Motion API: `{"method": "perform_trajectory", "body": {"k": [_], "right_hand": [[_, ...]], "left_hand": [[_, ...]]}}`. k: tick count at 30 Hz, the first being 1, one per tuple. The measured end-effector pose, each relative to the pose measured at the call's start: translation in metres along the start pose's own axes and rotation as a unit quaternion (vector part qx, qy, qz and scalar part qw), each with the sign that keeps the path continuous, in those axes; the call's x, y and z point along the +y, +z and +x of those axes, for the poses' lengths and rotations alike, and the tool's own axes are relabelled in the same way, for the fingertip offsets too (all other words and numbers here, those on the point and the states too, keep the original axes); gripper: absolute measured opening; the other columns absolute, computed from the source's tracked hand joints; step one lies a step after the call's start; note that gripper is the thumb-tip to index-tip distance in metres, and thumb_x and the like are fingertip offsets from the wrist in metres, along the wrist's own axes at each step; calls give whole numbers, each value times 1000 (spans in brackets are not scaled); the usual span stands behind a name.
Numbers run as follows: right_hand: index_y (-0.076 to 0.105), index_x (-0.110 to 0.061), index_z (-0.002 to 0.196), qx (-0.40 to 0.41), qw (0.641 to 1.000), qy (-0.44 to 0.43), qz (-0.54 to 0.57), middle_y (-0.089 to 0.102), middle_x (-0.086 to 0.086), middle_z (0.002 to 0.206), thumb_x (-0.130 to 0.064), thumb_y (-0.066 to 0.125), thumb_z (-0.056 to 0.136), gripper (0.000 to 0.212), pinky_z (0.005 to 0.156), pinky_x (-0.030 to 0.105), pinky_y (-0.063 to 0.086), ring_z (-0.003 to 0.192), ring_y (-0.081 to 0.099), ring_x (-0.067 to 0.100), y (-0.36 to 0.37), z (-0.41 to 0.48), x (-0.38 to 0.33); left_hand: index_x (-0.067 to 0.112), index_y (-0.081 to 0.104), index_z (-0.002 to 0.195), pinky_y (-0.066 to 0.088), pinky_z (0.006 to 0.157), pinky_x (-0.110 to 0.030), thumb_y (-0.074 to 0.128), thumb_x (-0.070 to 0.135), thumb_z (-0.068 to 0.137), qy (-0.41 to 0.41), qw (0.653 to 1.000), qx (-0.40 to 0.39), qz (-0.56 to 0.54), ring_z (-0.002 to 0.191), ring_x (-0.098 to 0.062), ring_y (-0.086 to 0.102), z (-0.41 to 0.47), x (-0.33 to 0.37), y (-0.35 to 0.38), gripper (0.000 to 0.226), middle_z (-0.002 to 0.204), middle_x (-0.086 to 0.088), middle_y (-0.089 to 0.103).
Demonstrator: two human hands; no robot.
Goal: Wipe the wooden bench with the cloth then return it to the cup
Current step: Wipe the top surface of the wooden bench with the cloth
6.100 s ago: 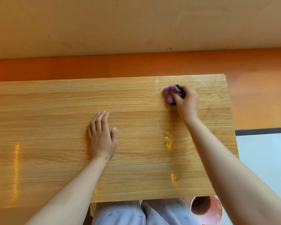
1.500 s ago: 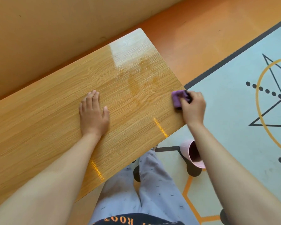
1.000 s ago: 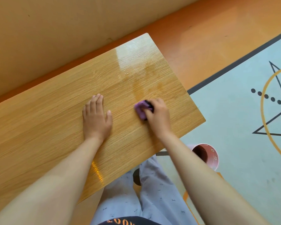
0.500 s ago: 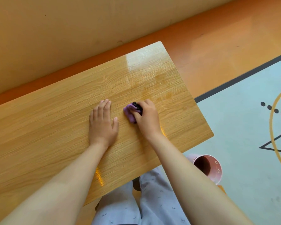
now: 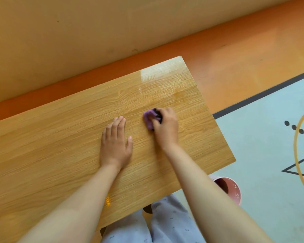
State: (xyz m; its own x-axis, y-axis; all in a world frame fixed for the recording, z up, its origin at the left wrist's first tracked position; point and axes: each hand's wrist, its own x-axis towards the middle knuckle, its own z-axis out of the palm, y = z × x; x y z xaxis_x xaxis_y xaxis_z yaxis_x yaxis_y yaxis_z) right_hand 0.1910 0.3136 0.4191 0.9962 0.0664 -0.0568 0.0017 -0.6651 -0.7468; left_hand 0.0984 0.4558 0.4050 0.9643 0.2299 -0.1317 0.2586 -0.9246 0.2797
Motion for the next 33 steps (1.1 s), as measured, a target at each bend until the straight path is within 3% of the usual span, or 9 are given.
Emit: {"method": "perform_trajectory", "body": {"k": [3,9,13,19,22,27,31,33], "right_hand": [[67,-10,92,-55,997,-47,12,57,7,92,-16,66,80,13,79,24,39,91,53,21,8,2,-11],[66,-5,101,87,994,53,-37,60,15,100,-19,64,86,20,73,17,30,94,56,28,-64,64,46],[66,-6,100,113,990,77,-44,59,13,100,-18,63,87,18,75,17,29,96,55,29,-64,70,46],[65,-6,94,-35,998,-56,-9,57,10,94,-16,64,83,15,81,30,41,94,52,25,28,34,-25],[65,-6,91,-72,992,-103,-8,57,9,90,-18,63,84,13,79,29,41,90,52,23,34,40,-31],[64,-4,99,50,997,-19,-55,58,14,98,-17,61,88,18,73,18,28,94,54,30,-29,97,22],[63,-5,100,94,992,36,-82,57,16,103,-19,59,88,19,79,23,32,99,54,33,-47,120,37],[62,-4,99,75,994,20,-75,56,14,102,-18,60,88,18,82,27,36,99,53,32,-26,110,22]], "left_hand": [[8,38,142,25,114,-45,36,38,87,-1,1000,-1,3,138,-26,31,1,0,0,63,147,-8,39],[8,37,142,24,115,-44,36,37,88,5,1000,-1,5,139,-25,29,1,-1,1,61,147,-8,39],[7,40,140,18,113,-40,39,36,88,12,1000,18,5,137,-25,30,2,-1,2,60,145,-10,41],[5,44,137,20,112,-40,43,33,83,16,1000,21,16,135,-25,30,3,0,-1,61,142,-12,45],[6,44,137,22,111,-40,43,34,83,16,999,20,24,134,-25,31,4,0,-1,61,142,-12,46],[7,41,139,19,112,-40,40,36,86,13,1000,9,23,135,-24,30,3,0,-1,60,144,-10,44],[8,41,138,20,112,-39,40,35,86,12,1000,11,14,136,-23,31,4,0,-1,59,144,-9,44],[8,41,138,20,112,-39,40,35,86,8,1000,5,12,136,-23,31,3,0,-1,59,144,-9,44]]}}
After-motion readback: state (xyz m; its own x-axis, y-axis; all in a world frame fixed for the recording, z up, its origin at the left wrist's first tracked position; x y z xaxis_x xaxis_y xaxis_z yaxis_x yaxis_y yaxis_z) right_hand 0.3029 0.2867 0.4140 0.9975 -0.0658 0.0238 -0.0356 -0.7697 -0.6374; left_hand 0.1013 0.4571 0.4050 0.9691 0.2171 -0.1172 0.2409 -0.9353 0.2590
